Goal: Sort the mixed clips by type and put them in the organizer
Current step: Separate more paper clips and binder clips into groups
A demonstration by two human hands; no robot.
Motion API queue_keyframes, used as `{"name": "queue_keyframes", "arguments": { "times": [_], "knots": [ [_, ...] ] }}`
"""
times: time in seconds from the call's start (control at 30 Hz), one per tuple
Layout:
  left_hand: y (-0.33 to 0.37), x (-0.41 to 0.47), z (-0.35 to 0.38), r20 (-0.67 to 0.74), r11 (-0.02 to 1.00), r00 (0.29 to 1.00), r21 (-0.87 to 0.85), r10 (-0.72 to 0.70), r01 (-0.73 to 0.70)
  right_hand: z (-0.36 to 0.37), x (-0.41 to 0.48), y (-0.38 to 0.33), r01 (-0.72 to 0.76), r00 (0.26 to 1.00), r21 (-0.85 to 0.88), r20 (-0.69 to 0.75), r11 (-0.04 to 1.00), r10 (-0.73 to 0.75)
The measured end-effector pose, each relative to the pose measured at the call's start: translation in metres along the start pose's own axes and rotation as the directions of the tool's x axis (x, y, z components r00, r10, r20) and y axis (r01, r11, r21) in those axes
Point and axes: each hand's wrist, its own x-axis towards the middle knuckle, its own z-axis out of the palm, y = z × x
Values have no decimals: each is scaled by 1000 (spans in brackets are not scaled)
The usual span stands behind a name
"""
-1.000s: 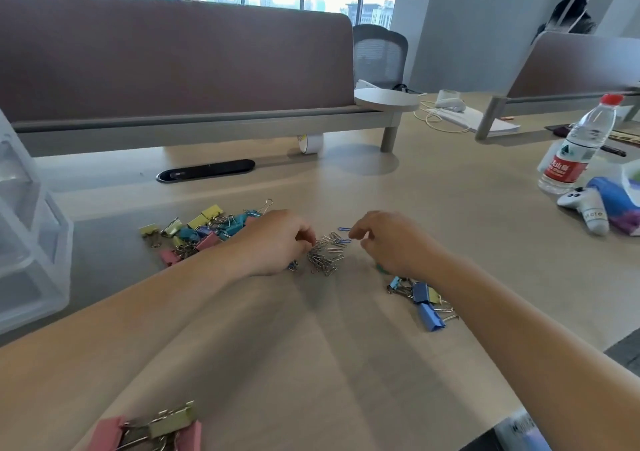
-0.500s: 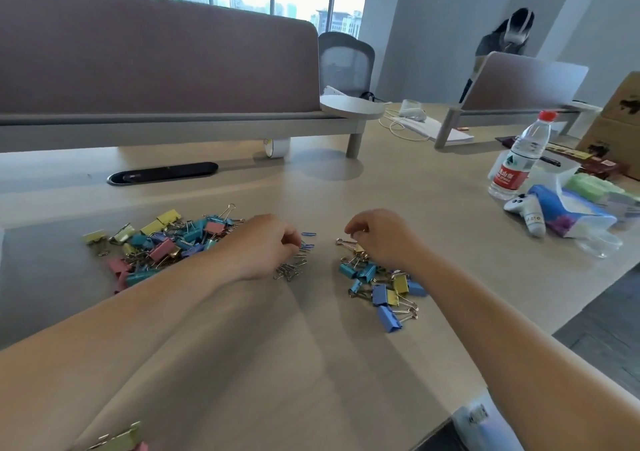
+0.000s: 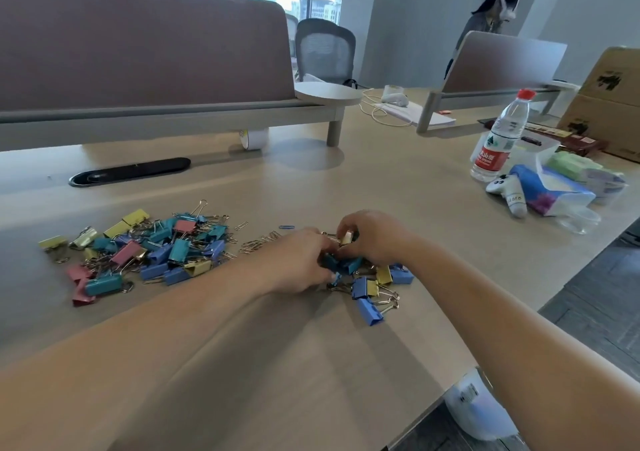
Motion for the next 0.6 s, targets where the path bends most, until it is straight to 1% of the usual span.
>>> {"name": "queue_keyframes", "arguments": {
  "times": [0.13,0.3,0.43,0.6],
  "knots": [
    [3,-1,2,-17,1000,1000,7,-2,2,0,-1,17,-25,999,6,-42,1000,25],
    [4,-4,-1,11,1000,1000,-26,12,-12,0,-4,25,-49,992,9,-118,999,49],
    [5,-9,-5,8,998,1000,-55,4,-3,0,-8,22,-48,993,49,-102,998,53],
    [-8,-22,-20,-76,999,996,-41,-37,34,-3,-16,11,-73,995,13,-68,997,74]
  ]
}}
